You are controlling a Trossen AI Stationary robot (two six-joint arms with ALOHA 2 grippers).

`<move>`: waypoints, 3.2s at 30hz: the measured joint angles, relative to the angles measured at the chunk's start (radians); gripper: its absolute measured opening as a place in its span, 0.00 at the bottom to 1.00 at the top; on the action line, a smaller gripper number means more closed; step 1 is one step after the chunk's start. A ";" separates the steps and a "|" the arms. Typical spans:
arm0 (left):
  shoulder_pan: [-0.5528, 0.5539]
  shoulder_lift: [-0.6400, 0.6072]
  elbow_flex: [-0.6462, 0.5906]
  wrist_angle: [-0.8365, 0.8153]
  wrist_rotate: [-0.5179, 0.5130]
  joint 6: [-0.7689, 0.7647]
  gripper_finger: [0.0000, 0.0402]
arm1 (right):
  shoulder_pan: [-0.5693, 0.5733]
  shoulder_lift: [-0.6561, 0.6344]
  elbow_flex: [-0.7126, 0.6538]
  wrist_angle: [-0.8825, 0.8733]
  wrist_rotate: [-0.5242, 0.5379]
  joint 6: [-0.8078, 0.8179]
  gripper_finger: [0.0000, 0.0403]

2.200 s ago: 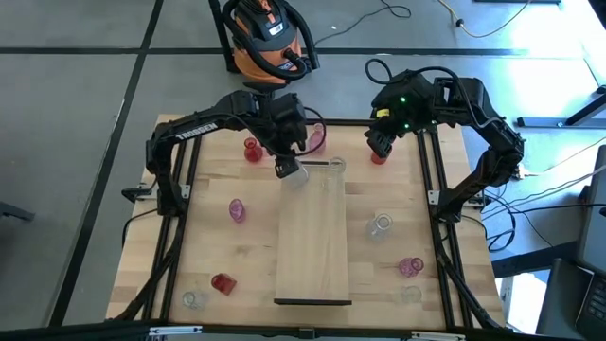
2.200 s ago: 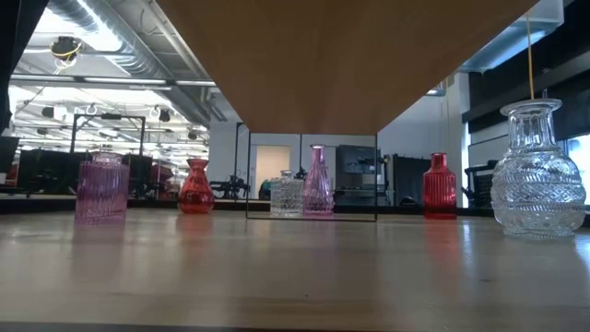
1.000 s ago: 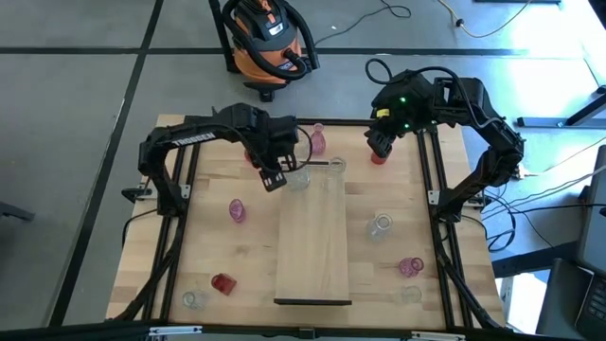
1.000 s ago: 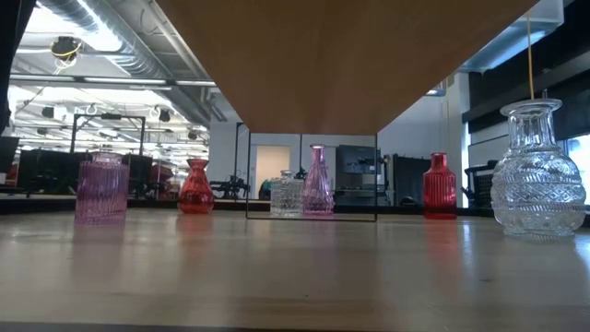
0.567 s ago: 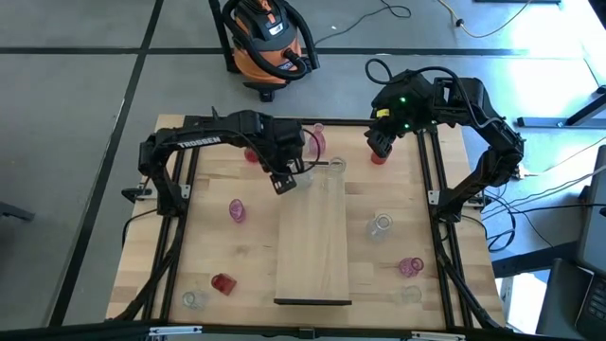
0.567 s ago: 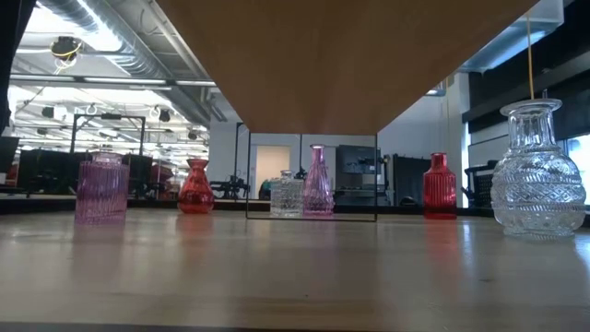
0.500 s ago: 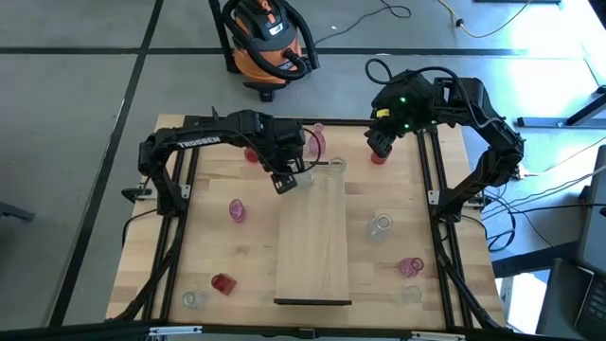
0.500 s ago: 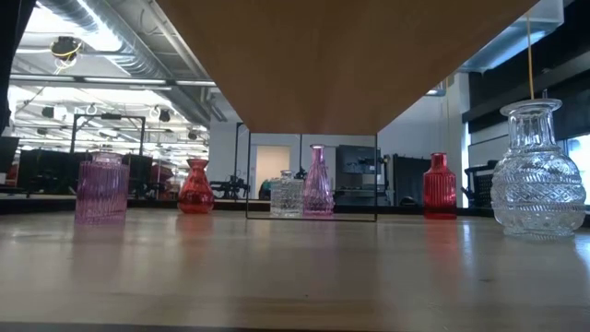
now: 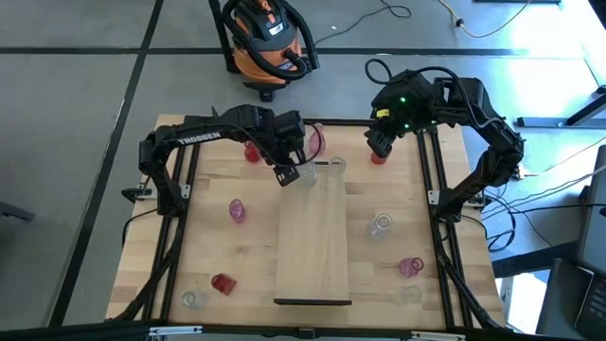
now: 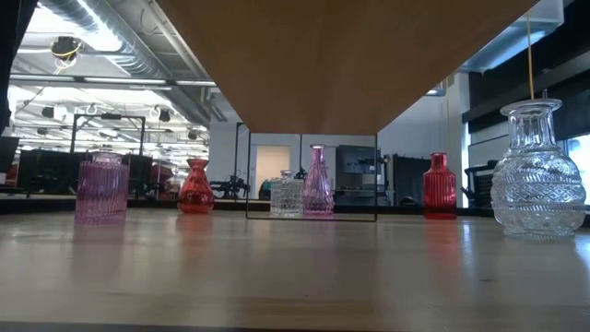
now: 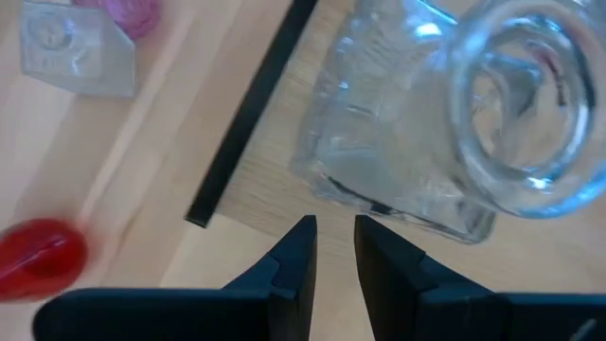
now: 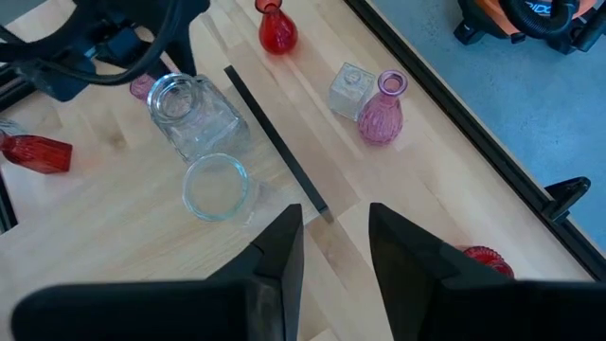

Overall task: Sort vases onto shelf
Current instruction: Put the transparent vase on the shelf aligned with the transparent vase on the top, then put the red vase on the shelf

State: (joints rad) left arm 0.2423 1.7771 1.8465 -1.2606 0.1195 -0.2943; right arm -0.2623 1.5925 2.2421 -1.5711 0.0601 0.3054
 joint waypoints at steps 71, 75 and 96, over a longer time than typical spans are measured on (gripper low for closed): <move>0.613 -0.257 -0.460 0.215 0.014 0.221 0.28 | 0.000 0.000 -0.001 0.000 0.105 -0.035 0.26; 0.631 -0.254 -0.460 0.214 0.011 0.239 0.38 | 0.000 0.000 -0.001 0.000 0.105 -0.035 0.26; 0.664 -0.230 -0.696 0.416 0.043 0.106 0.45 | 0.000 0.000 -0.001 0.000 0.079 0.003 0.26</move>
State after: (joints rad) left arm 0.9067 1.5471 1.1508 -0.8442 0.1622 -0.1886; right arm -0.2623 1.5929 2.2414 -1.5711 0.1387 0.3088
